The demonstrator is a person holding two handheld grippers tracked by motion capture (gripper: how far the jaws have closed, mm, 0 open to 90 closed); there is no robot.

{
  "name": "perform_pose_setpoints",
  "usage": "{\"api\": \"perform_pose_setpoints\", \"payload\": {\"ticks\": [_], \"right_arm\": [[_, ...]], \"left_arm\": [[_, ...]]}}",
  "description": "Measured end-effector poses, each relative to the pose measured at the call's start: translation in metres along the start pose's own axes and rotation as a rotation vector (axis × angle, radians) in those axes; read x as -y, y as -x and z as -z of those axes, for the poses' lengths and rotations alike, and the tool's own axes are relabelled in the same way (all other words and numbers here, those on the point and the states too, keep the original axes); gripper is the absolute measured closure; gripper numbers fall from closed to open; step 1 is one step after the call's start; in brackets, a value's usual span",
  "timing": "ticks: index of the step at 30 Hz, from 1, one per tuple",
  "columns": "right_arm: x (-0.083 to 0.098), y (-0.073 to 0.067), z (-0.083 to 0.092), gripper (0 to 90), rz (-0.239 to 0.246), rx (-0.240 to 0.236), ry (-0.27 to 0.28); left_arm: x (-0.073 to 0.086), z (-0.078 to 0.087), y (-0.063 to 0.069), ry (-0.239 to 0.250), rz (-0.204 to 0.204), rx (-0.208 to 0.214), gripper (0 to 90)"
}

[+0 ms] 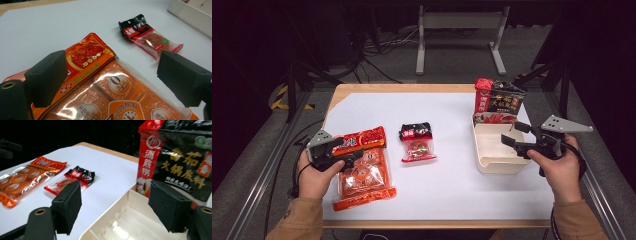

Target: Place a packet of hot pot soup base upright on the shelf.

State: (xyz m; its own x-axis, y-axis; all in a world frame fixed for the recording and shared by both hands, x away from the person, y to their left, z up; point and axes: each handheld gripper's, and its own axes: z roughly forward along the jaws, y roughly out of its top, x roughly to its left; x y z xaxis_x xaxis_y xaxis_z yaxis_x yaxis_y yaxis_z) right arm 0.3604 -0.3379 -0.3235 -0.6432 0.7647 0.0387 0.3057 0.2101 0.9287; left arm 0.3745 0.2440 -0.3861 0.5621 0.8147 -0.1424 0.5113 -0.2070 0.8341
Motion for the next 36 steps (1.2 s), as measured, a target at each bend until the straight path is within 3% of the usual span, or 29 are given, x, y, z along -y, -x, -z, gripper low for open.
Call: {"api": "perform_pose_setpoints", "payload": {"ticks": [6,13,15,18,24,29,36], "right_arm": [[0.002,-0.016,-0.003,27.1,0.028,-0.021,-0.022],[0.003,-0.019,-0.009,26.9,0.028,-0.040,-0.021],[0.004,-0.020,-0.011,26.8,0.028,-0.044,-0.023],[0.004,-0.020,-0.014,26.8,0.032,-0.044,-0.030],[0.005,-0.022,-0.020,26.6,0.040,-0.054,-0.042],[0.006,-0.022,-0.022,26.7,0.040,-0.055,-0.045],[0.009,-0.021,-0.025,26.6,0.031,-0.061,-0.051]], "left_arm": [[0.000,0.002,-0.002,-0.004,0.005,-0.005,10.8],[0.001,0.002,-0.008,-0.007,0.008,-0.020,7.7],[0.001,-0.002,-0.014,-0.006,0.009,-0.005,6.1],[0.002,-0.006,-0.024,-0.037,0.005,-0.046,4.8],[0.006,-0.011,-0.044,-0.036,0.065,-0.096,4.7],[0.014,-0.015,-0.053,-0.052,0.040,-0.166,6.0],[0.026,-0.016,-0.071,-0.008,0.092,-0.178,6.3]]}}
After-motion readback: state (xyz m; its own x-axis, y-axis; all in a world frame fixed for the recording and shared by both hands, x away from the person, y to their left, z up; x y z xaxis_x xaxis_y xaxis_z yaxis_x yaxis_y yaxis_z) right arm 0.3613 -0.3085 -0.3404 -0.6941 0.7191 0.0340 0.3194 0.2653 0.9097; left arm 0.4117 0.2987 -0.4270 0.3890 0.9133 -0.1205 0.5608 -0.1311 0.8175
